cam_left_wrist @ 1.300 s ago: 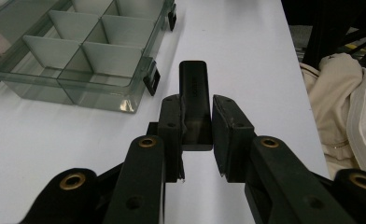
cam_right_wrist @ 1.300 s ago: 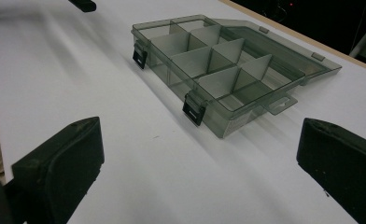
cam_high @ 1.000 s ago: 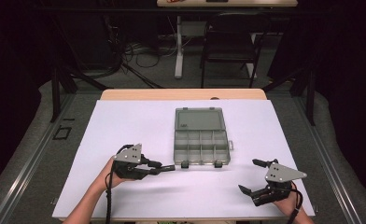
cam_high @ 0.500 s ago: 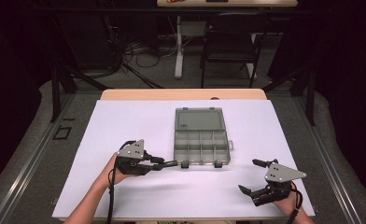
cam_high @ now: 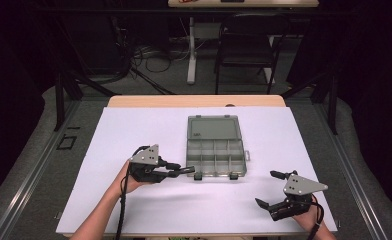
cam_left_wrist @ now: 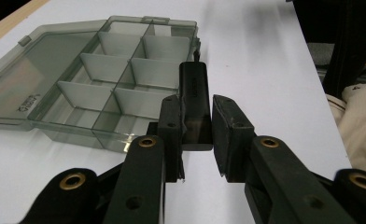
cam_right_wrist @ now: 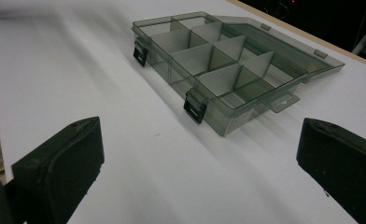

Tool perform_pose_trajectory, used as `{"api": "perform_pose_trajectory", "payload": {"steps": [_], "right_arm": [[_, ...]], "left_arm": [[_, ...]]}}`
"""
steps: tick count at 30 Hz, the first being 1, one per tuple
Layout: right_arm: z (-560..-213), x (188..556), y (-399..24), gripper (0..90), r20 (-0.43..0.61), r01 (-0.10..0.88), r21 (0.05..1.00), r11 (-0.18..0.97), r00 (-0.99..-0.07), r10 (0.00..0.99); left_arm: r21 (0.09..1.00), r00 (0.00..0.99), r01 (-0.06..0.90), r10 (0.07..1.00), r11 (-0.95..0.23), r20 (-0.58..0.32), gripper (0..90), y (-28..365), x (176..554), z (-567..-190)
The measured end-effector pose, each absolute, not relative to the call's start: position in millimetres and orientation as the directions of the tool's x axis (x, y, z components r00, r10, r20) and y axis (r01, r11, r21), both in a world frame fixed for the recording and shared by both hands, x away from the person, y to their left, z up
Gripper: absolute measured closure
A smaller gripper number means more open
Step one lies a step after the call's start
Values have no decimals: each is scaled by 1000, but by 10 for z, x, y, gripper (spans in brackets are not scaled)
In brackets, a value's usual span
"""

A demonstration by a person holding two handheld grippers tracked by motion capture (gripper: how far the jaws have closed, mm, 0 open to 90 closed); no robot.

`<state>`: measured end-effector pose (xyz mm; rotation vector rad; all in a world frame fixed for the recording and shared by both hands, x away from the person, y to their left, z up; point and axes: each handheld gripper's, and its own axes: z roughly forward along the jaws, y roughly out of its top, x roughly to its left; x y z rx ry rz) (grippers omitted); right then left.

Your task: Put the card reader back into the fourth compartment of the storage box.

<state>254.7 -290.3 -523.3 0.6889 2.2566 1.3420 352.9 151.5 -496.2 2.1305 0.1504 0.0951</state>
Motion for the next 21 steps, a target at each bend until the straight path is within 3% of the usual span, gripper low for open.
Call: {"api": "perform_pose_trajectory", "payload": {"steps": [21], "right_arm": [[-5239,2550,-2903,0,-98,212,884,416,-787,609]], "left_arm": [[851,988,71,153,-520,11,747,1316,3674,-4963]]}}
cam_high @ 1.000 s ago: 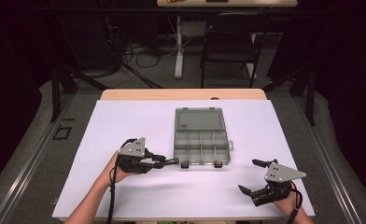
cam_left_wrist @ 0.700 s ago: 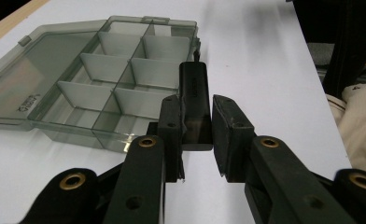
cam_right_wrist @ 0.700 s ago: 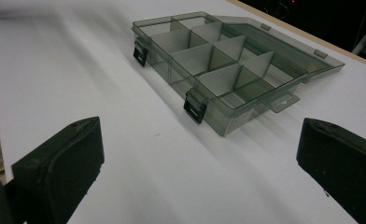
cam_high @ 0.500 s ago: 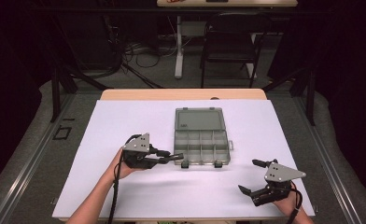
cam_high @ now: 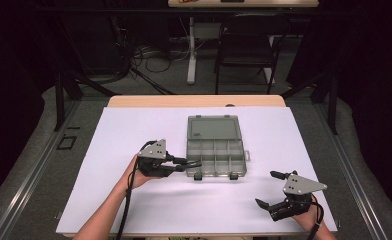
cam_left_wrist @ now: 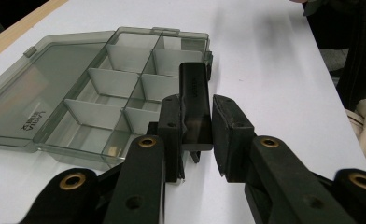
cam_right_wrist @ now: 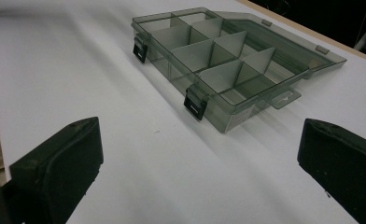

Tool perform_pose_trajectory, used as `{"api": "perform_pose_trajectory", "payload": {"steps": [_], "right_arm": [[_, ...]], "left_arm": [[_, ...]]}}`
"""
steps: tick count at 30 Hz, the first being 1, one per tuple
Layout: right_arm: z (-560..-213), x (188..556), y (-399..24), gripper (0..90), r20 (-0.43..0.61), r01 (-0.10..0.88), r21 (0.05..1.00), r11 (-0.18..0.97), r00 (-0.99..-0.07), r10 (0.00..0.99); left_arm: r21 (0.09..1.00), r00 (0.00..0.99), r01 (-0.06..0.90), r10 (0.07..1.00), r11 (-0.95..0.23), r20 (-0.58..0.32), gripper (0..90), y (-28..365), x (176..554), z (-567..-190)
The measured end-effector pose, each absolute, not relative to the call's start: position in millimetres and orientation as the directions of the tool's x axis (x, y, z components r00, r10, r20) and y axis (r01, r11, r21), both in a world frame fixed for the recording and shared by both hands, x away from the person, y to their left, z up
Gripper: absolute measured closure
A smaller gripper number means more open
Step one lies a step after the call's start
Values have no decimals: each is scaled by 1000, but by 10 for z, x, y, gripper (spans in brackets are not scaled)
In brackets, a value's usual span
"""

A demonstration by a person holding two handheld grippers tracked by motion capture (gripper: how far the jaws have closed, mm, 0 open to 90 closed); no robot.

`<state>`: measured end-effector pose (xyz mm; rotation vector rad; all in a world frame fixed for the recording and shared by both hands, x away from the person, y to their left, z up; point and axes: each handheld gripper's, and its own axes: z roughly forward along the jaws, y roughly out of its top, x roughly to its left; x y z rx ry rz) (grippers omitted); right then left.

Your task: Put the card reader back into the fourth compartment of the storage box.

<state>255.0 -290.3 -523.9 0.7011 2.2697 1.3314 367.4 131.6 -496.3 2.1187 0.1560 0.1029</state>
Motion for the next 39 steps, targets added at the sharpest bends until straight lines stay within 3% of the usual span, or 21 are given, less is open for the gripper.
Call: {"api": "perform_pose_trajectory", "payload": {"steps": [39], "right_arm": [[-5239,2548,-2906,0,-99,215,883,418,-784,613]], "left_arm": [[851,981,67,189,-521,39,746,878,3898,-4956]]}}
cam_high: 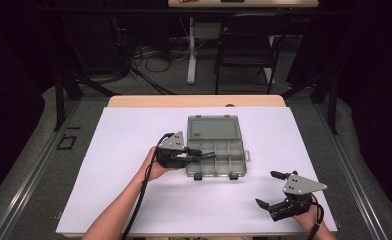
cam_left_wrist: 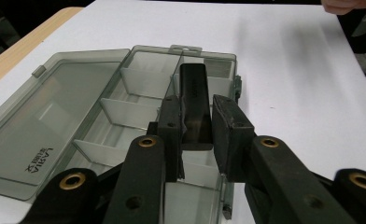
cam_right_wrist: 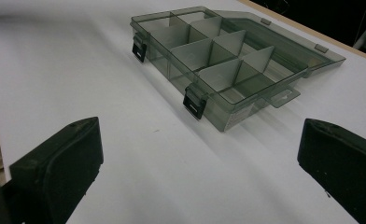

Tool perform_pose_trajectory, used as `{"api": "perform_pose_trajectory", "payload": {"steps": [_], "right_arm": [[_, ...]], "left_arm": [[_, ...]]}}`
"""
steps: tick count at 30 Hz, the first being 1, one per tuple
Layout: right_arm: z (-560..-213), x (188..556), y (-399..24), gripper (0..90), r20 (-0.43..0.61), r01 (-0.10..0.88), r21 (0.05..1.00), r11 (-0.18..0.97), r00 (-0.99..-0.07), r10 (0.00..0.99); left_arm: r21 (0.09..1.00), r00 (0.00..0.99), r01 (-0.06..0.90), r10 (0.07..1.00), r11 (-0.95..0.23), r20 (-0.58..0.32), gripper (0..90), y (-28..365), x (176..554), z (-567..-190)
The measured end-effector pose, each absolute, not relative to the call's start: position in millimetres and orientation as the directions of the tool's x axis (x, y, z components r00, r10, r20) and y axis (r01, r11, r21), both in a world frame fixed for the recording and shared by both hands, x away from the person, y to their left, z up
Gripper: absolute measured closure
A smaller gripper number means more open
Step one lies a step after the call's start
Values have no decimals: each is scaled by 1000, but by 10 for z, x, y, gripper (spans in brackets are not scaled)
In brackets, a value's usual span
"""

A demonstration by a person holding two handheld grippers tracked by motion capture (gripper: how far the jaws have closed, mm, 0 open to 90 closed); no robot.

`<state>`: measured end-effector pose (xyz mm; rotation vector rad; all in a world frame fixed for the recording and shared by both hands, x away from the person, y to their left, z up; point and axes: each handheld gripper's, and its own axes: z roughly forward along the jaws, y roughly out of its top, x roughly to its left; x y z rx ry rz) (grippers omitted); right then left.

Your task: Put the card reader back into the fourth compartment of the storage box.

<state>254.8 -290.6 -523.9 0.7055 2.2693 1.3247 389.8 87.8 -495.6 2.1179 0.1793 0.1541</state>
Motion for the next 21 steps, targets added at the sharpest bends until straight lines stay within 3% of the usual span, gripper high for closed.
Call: {"api": "perform_pose_trajectory", "payload": {"steps": [21], "right_arm": [[-5243,2552,-2902,0,-99,214,882,419,-787,609]], "left_arm": [[847,976,89,214,-524,30,746,570,4095,-4941]]}}
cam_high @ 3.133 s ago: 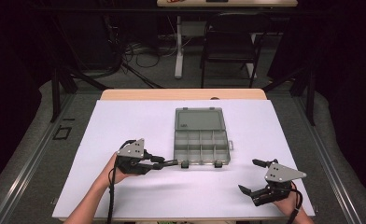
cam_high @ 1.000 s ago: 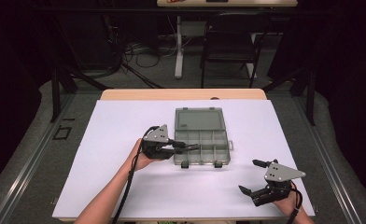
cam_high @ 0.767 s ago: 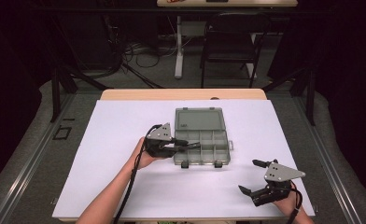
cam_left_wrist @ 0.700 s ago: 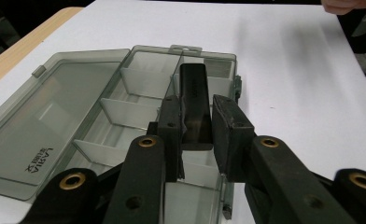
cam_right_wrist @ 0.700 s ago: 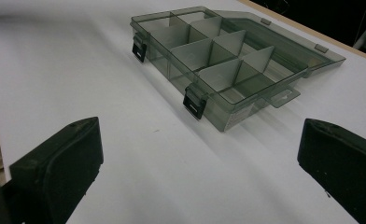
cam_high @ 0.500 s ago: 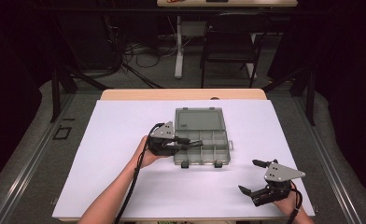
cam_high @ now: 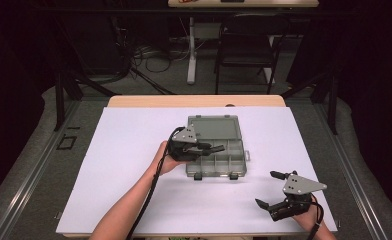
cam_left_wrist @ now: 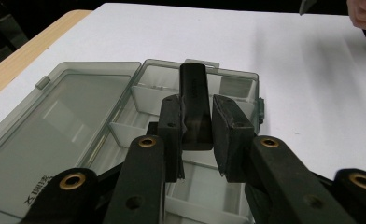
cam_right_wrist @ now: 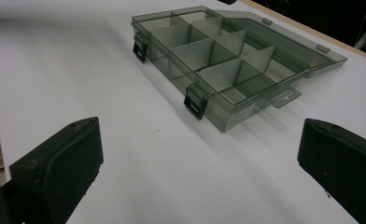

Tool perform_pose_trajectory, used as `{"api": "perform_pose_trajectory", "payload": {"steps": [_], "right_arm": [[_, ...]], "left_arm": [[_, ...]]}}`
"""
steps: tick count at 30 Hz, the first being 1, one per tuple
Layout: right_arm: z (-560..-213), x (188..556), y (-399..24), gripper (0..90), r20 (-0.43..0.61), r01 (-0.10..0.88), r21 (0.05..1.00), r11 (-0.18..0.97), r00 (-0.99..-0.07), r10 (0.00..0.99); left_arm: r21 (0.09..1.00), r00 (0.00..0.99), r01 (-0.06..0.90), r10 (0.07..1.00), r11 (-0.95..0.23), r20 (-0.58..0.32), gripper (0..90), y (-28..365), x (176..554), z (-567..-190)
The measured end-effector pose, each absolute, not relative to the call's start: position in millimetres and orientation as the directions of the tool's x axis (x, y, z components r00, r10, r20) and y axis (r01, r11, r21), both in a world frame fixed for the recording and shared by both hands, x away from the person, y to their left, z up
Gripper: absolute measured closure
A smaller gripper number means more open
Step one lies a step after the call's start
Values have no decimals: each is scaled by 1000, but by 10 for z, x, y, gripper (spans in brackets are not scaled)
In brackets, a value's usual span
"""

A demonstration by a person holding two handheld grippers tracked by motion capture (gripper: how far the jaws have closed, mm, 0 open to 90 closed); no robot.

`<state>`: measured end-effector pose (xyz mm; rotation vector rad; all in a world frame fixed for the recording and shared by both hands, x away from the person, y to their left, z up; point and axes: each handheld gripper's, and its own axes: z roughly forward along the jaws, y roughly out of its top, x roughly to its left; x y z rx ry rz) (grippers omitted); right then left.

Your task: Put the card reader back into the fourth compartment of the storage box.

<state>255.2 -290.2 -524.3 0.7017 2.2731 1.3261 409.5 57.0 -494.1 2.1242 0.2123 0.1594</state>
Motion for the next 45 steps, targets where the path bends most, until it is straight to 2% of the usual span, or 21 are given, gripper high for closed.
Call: {"api": "perform_pose_trajectory", "payload": {"steps": [26,45], "right_arm": [[-5244,2553,-2905,0,-96,216,882,419,-788,608],[-5241,2550,-2915,0,-97,213,883,418,-788,608]], "left_arm": [[813,971,111,235,-571,33,746,174,4263,-4936],[760,959,168,281,-628,20,746,-154,4379,-4950]]}}
